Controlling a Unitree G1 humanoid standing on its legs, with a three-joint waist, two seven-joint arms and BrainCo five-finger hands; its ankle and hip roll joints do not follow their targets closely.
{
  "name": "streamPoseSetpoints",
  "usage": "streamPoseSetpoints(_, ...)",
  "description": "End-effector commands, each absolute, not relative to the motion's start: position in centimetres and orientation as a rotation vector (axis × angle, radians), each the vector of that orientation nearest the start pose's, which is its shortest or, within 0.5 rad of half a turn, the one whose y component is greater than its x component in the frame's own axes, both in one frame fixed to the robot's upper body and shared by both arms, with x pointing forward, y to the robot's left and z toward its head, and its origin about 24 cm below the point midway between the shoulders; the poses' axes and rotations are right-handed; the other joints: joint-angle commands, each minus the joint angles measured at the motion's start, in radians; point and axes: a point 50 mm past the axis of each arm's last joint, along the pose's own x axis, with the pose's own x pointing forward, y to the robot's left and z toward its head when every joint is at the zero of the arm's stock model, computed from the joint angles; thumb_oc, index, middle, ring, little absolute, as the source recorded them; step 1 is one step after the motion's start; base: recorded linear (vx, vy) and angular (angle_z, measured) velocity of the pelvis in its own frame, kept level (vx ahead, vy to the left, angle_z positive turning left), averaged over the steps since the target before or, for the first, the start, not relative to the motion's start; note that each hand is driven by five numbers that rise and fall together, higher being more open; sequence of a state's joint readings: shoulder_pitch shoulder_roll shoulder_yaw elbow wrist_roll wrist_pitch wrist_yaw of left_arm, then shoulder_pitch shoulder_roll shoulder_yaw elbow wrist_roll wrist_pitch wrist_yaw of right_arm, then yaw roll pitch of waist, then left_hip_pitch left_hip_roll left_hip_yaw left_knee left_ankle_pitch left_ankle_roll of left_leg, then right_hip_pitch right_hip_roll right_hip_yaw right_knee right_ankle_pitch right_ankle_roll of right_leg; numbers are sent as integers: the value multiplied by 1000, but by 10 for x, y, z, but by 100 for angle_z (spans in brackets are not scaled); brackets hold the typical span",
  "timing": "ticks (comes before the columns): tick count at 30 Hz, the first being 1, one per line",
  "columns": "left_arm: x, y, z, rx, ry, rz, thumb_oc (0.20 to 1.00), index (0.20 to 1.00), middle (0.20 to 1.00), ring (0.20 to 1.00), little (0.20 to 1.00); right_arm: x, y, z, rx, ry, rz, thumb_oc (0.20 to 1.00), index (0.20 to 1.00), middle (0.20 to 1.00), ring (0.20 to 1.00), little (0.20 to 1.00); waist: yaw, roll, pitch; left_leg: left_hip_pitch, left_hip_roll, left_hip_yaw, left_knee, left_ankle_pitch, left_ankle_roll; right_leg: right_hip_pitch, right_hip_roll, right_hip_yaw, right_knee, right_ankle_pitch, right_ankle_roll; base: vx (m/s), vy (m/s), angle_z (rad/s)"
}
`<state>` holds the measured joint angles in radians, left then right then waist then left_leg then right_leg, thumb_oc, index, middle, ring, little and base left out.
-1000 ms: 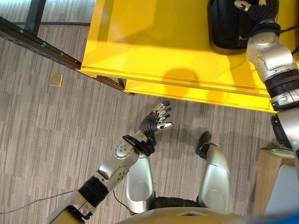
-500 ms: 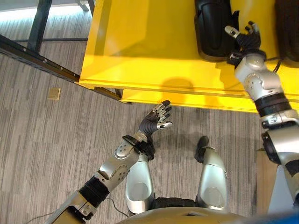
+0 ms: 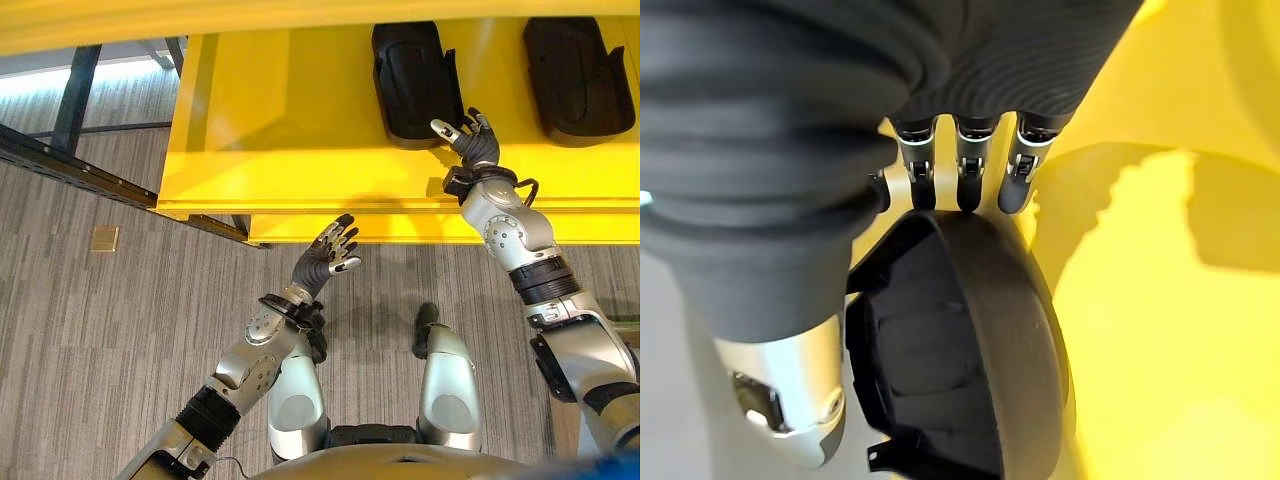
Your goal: Move parts from the plastic box to the shelf.
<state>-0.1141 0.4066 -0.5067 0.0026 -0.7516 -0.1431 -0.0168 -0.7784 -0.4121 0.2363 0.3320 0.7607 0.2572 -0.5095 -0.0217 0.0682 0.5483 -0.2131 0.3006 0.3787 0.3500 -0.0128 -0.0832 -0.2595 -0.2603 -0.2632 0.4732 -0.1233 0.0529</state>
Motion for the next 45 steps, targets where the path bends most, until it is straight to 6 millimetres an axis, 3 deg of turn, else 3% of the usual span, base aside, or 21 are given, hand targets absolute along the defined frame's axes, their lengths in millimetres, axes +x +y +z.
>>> streamPoseSetpoints(1, 241, 103, 57, -333, -36, -515, 1000, 1000, 1000, 1000, 1000, 373, -151, 168, 210, 13, -105, 1000, 1000, 1000, 1000, 1000, 29, -20, -43, 56, 17, 67, -10, -54, 9, 42, -28, -77, 113, -119, 5, 0, 0, 0)
streamPoseSetpoints(12, 240, 107, 55, -327, -20, -513, 1000, 1000, 1000, 1000, 1000, 379, -154, 166, 202, 52, -67, 1000, 1000, 1000, 1000, 1000, 51, -22, -54, 44, 18, 57, 11, -60, 12, 46, -32, -89, 127, -126, 1, 12, -2, 1)
streamPoseSetpoints(19, 239, 106, 55, -328, -22, -513, 1000, 1000, 1000, 1000, 1000, 378, -155, 165, 190, 44, -134, 1000, 1000, 1000, 1000, 1000, 48, -22, -52, 43, 21, 60, 14, -60, 12, 45, -34, -89, 131, -126, 2, 0, 0, 0)
streamPoseSetpoints(26, 238, 102, 56, -345, -38, -487, 1000, 1000, 1000, 1000, 1000, 370, -181, 188, 90, -176, -480, 1000, 1000, 1000, 1000, 1000, 27, -20, -52, 47, 18, 67, 14, -65, 17, 42, -23, -72, 125, -122, 4, -1, 25, 0)
streamPoseSetpoints(29, 236, 101, 58, -374, -65, -451, 1000, 1000, 1000, 1000, 1000, 354, -192, 206, 58, -339, -626, 1000, 1000, 1000, 1000, 1000, 5, -16, -55, 55, 15, 76, 3, -65, 19, 47, -18, -61, 107, -117, 8, 6, 86, -4)
streamPoseSetpoints(32, 234, 101, 60, -394, -79, -428, 1000, 1000, 1000, 1000, 1000, 341, -189, 215, 24, -449, -624, 1000, 1000, 1000, 1000, 1000, -12, -14, -62, 63, 9, 81, -6, -68, 22, 50, -15, -52, 98, -117, 9, 7, 104, -8)
streamPoseSetpoints(35, 232, 103, 61, -418, -107, -396, 1000, 1000, 1000, 1000, 1000, 323, -173, 218, -69, -574, -520, 1000, 1000, 1000, 1000, 1000, -34, -15, -72, 76, 0, 87, -25, -66, 24, 53, -10, -39, 80, -113, 13, -2, 126, -13)
streamPoseSetpoints(38, 232, 107, 62, -444, -122, -366, 1000, 1000, 1000, 1000, 1000, 305, -159, 204, -194, -600, -330, 1000, 1000, 1000, 1000, 1000, -59, -21, -87, 95, -10, 92, -50, -65, 26, 62, -4, -22, 47, -104, 22, 3, 122, -14)
streamPoseSetpoints(41, 227, 109, 60, -416, -123, -413, 1000, 1000, 1000, 1000, 1000, 273, -152, 157, -270, -480, -85, 1000, 1000, 1000, 1000, 1000, -95, -30, -105, 124, -18, 106, -81, -62, 32, 82, 2, -2, -4, -81, 36, -11, 203, -11)
streamPoseSetpoints(42, 224, 116, 56, -381, -105, -465, 1000, 1000, 1000, 1000, 1000, 258, -158, 140, -291, -439, -8, 1000, 1000, 1000, 1000, 1000, -115, -38, -113, 133, -19, 119, -88, -64, 35, 87, 1, 6, -28, -67, 46, -68, 252, -4)
streamPoseSetpoints(45, 218, 129, 50, -265, -62, -588, 1000, 1000, 1000, 1000, 1000, 245, -174, 127, -343, -388, 78, 1000, 1000, 1000, 1000, 1000, -144, -50, -128, 150, -26, 145, -96, -72, 42, 98, -3, 8, -67, -43, 67, -76, 206, -19)
